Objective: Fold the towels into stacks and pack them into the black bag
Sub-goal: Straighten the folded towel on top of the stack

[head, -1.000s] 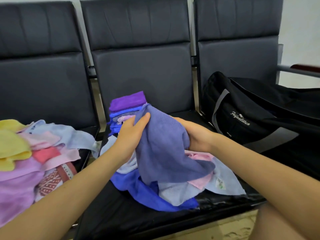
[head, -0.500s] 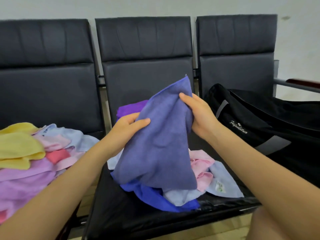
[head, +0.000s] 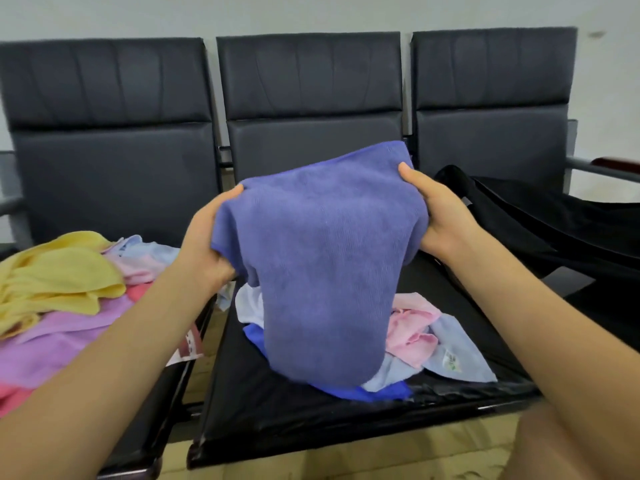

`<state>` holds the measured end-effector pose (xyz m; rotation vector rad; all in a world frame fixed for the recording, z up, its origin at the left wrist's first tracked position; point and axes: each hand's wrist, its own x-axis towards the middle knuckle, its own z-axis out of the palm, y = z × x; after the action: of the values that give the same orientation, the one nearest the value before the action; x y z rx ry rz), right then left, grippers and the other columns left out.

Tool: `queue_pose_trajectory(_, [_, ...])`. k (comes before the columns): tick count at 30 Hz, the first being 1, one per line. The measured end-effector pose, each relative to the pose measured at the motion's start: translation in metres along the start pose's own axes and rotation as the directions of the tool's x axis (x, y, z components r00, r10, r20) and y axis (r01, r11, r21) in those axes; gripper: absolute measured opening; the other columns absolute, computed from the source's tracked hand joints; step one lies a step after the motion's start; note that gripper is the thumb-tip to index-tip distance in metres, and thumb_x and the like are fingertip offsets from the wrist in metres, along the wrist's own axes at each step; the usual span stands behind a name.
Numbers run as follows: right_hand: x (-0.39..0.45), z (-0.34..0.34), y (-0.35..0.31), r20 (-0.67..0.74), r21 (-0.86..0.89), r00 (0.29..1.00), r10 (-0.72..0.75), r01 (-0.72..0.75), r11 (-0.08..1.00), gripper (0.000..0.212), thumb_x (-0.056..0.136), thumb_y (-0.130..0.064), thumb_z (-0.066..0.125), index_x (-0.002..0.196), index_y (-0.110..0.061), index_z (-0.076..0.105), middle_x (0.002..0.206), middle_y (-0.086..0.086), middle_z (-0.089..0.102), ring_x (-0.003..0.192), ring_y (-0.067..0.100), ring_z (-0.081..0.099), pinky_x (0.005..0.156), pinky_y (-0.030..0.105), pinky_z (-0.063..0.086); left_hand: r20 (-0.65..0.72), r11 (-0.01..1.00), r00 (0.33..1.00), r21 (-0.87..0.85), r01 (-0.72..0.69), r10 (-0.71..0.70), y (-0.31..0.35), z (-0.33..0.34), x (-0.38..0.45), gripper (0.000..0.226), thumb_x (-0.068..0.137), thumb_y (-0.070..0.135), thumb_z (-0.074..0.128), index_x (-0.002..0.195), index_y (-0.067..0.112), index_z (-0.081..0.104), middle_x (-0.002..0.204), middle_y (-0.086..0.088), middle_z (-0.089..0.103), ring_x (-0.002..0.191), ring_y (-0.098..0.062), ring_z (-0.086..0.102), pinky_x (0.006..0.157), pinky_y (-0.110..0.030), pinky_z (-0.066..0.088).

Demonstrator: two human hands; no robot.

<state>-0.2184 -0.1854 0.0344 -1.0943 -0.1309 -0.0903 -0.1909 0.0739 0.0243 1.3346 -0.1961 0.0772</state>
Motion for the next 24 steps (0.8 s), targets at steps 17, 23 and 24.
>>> queue_pose_trajectory(17, [0.064,-0.104,0.125,-0.34,-0.691,0.933,-0.118,-0.162,0.704,0.018,0.09,-0.007,0.058,0.075,-0.015,0.065,0.072,-0.003,0.06,0.065,0.01,0.051,0.06,0.023,0.043,0.018,0.292,0.997,0.956,-0.041,0.08,-0.14,-0.05,0.084,0.008,0.084,0.025,0.066,0.089,0.02,0.063,0.101,-0.007,0.068,0.094,-0.029,0.061,0.079,-0.034,0.048])
queue_pose_trajectory(23, [0.086,-0.103,0.141,-0.419,-0.604,0.905,-0.071,-0.22,0.766,0.011,0.092,-0.014,0.056,0.088,-0.012,0.066,0.091,0.004,0.064,0.081,0.017,0.056,0.072,0.029,0.047,0.048,0.123,0.972,0.989,-0.078,0.232,-0.148,-0.042,0.084,0.034,0.086,0.02,0.061,0.12,0.016,0.058,0.116,-0.014,0.055,0.112,-0.035,0.048,0.087,-0.044,0.044])
queue_pose_trajectory(24, [0.088,-0.105,0.145,-0.426,-0.561,0.904,0.028,-0.289,0.776,0.01,0.092,-0.018,0.058,0.087,-0.016,0.066,0.095,0.006,0.066,0.086,0.02,0.059,0.078,0.032,0.05,0.081,0.074,0.961,0.992,-0.104,0.263,-0.149,-0.038,0.08,0.041,0.086,0.02,0.061,0.126,0.015,0.055,0.12,-0.015,0.053,0.115,-0.035,0.044,0.09,-0.046,0.043])
